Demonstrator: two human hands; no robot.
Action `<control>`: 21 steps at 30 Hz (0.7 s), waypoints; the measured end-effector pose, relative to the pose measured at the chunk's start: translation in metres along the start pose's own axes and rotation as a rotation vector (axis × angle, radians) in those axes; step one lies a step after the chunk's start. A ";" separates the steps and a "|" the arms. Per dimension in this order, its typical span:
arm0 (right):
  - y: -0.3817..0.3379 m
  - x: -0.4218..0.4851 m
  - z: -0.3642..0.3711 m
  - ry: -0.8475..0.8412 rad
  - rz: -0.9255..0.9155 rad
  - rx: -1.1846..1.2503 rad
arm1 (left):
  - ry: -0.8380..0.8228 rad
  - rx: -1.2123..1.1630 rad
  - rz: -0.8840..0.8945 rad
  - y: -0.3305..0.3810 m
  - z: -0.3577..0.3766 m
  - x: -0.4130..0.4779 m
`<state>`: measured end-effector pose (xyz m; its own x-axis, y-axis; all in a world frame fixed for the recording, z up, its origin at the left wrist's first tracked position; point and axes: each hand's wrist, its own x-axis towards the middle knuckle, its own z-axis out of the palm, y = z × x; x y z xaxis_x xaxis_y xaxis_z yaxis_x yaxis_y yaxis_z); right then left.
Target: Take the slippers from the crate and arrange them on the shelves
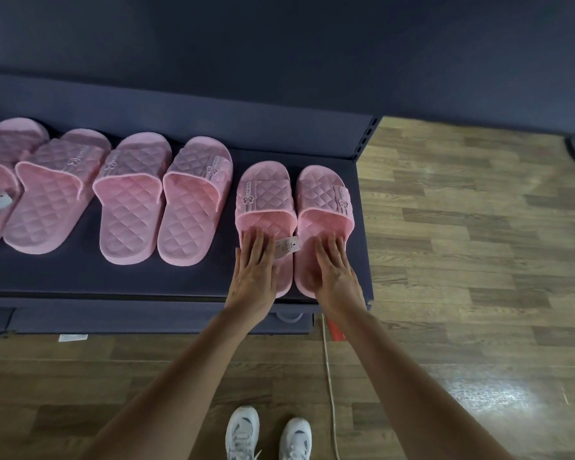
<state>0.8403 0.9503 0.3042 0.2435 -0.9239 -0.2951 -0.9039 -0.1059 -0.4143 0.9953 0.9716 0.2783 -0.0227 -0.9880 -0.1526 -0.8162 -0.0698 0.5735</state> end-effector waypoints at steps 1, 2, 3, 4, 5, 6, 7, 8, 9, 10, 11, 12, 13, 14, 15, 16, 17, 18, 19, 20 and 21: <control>0.000 0.003 -0.001 0.003 0.006 0.003 | -0.001 -0.003 -0.001 0.001 -0.001 0.003; 0.000 0.007 -0.002 0.007 0.012 0.006 | 0.001 -0.007 0.000 0.002 -0.001 0.007; -0.001 0.011 -0.003 0.011 0.017 0.009 | 0.002 -0.011 -0.001 0.003 -0.002 0.011; -0.001 0.016 -0.004 0.012 0.020 0.011 | -0.001 -0.011 -0.004 0.003 -0.003 0.016; -0.001 0.021 -0.005 0.012 0.025 0.011 | -0.007 -0.008 -0.007 0.003 -0.004 0.021; -0.001 0.026 -0.006 0.015 0.027 0.011 | -0.008 -0.005 -0.008 0.003 -0.006 0.027; -0.001 0.032 -0.008 0.017 0.029 0.011 | -0.008 -0.003 -0.007 0.002 -0.007 0.032; -0.002 0.038 -0.009 0.022 0.031 0.015 | -0.002 -0.002 -0.006 0.002 -0.009 0.037; -0.002 0.042 -0.010 0.025 0.032 0.018 | 0.000 -0.003 -0.009 0.002 -0.010 0.042; -0.002 0.046 -0.009 0.034 0.027 0.020 | 0.006 -0.001 -0.009 0.001 -0.011 0.046; -0.003 0.049 -0.009 0.041 0.028 0.023 | 0.010 -0.001 -0.014 0.002 -0.012 0.048; -0.003 0.051 -0.008 0.052 0.025 0.029 | 0.013 -0.005 -0.014 0.001 -0.012 0.051; -0.003 0.051 -0.008 0.057 0.030 0.029 | 0.015 0.007 -0.016 0.001 -0.012 0.051; -0.003 0.052 -0.008 0.058 0.032 0.028 | 0.020 0.012 -0.015 0.001 -0.011 0.052; -0.003 0.052 -0.008 0.053 0.038 0.025 | 0.020 0.017 -0.019 0.002 -0.011 0.052; -0.003 0.053 -0.008 0.051 0.039 0.021 | 0.019 0.024 -0.020 0.002 -0.011 0.052; -0.003 0.053 -0.009 0.046 0.035 0.019 | 0.015 0.021 -0.023 0.004 -0.012 0.052; -0.003 0.053 -0.009 0.046 0.029 0.013 | 0.013 0.028 -0.022 0.004 -0.012 0.052; -0.004 0.053 -0.011 0.041 0.032 0.004 | 0.004 0.031 -0.026 0.005 -0.015 0.053; -0.002 0.054 -0.013 0.032 0.033 -0.011 | -0.012 0.047 -0.026 0.004 -0.016 0.055; -0.003 0.053 -0.015 0.015 0.038 -0.013 | -0.027 0.037 -0.026 0.005 -0.019 0.053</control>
<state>0.8503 0.8960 0.3022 0.2033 -0.9328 -0.2976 -0.9169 -0.0747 -0.3920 1.0008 0.9161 0.2886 -0.0165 -0.9818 -0.1891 -0.8377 -0.0897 0.5387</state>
